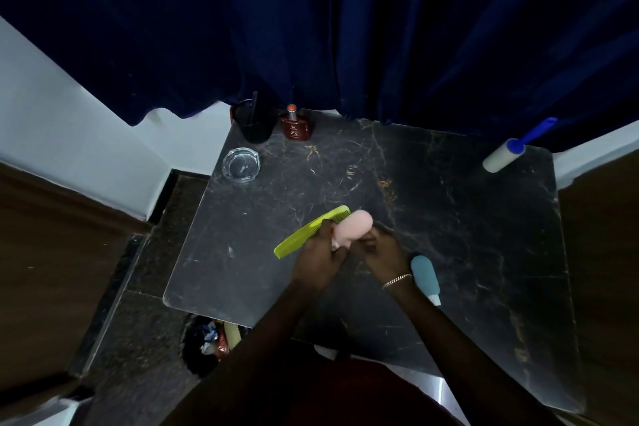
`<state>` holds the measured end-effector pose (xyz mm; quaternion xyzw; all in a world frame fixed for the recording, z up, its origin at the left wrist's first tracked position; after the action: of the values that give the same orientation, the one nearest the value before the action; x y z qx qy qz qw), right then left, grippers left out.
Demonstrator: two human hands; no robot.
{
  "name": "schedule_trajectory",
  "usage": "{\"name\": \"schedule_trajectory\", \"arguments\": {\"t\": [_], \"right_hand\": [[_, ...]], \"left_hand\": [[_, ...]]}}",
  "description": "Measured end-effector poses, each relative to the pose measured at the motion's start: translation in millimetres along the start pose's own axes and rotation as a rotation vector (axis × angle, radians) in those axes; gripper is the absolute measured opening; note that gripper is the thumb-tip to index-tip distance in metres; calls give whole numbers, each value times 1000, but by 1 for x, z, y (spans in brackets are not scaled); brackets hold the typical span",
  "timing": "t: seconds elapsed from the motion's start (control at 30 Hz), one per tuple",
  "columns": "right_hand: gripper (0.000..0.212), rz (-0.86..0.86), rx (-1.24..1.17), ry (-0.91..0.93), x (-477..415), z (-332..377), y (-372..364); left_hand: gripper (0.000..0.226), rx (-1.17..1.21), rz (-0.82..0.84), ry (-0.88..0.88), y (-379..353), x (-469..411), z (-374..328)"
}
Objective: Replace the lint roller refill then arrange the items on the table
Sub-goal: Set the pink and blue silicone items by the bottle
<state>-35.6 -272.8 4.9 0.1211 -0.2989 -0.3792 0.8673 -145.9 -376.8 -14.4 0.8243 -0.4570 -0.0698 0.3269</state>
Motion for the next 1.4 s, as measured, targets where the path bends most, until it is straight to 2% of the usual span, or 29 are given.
{"name": "schedule_trajectory", "arguments": {"t": [0.07, 0.17, 0.33, 0.53, 0.67, 0.8, 0.97, 1.4], "right_hand": [[35, -17, -105, -26, -7, 12, -11], [34, -35, -139, -25, -22, 32, -25], [34, -33, -20, 51, -51, 60, -46], [38, -79, 176, 146, -92, 80, -74], [41, -131, 218, 215, -131, 78, -100], [41, -82, 164, 297, -169, 74, -121], [40, -122, 147, 362, -204, 64, -137], [36, -100, 172, 337, -220, 64, -143]], "left_hand": [[42, 40, -50, -12, 12, -7, -3], [39, 87, -73, 18, 32, -22, 3], [47, 122, -65, 15, 66, -50, 21], [34, 174, -96, -8, 88, -90, 50], [33, 190, -117, -27, 88, -125, 84], [33, 205, -147, -55, 86, -158, 114], [30, 178, -232, -134, 86, -184, 132], [31, 175, -207, -111, 86, -199, 136]]}}
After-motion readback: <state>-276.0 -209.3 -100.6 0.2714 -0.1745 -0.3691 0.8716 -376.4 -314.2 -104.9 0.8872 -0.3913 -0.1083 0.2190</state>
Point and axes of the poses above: each hand's wrist, its own x-axis away from the middle knuckle, its own y-axis out of the back of the hand, z = x × y, the point moved 4 cm from there along -x, towards the middle knuckle, and after that the axes turned 2 degrees about -y, right-handed, at the moved point
